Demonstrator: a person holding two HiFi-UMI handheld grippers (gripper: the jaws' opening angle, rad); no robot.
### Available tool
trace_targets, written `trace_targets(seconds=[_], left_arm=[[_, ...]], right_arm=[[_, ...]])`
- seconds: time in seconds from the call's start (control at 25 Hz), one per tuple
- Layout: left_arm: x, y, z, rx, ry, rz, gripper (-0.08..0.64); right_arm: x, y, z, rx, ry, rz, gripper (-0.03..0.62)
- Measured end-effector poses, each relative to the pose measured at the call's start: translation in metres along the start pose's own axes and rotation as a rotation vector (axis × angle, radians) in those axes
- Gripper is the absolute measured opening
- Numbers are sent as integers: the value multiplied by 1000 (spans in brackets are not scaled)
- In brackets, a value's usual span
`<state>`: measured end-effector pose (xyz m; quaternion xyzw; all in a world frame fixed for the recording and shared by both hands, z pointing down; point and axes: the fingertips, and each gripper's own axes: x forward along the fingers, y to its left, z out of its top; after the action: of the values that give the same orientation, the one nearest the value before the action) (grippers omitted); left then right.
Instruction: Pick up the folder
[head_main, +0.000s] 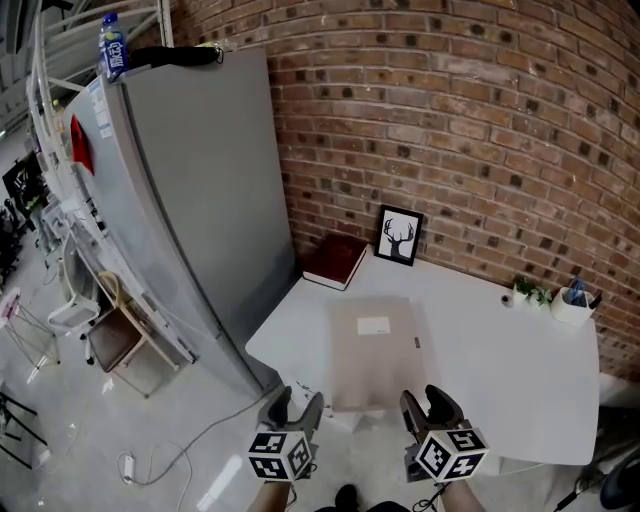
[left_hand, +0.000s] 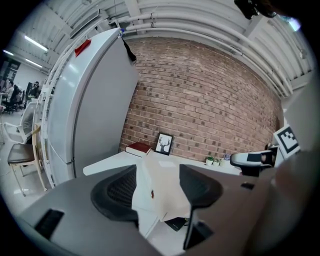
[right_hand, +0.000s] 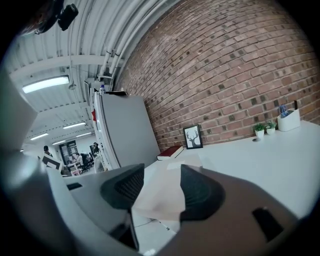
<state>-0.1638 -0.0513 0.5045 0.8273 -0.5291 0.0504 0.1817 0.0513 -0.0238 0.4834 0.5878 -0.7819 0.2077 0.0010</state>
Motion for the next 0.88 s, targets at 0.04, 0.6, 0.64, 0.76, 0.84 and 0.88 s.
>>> trace_targets(seconds=[0.04, 0.6, 0.64, 0.76, 0.84, 0.88], left_arm=[[3, 3, 0, -3, 1, 0, 245], [44, 8, 21, 13, -3, -27, 245], [47, 8, 23, 15, -5, -27, 246], [59, 10, 30, 21, -8, -23, 245], [68, 11, 34, 24, -10, -21, 245], [73, 12, 36, 22, -10, -20, 245]], right_arm=[[2, -1, 0, 3, -1, -5, 213], [33, -22, 15, 3, -21, -49, 213], [37, -23, 16, 0, -19, -48, 213], [47, -26, 22, -8, -19, -41, 213], [55, -31, 26, -11, -20, -38, 213], [58, -33, 27, -11, -19, -37, 213]])
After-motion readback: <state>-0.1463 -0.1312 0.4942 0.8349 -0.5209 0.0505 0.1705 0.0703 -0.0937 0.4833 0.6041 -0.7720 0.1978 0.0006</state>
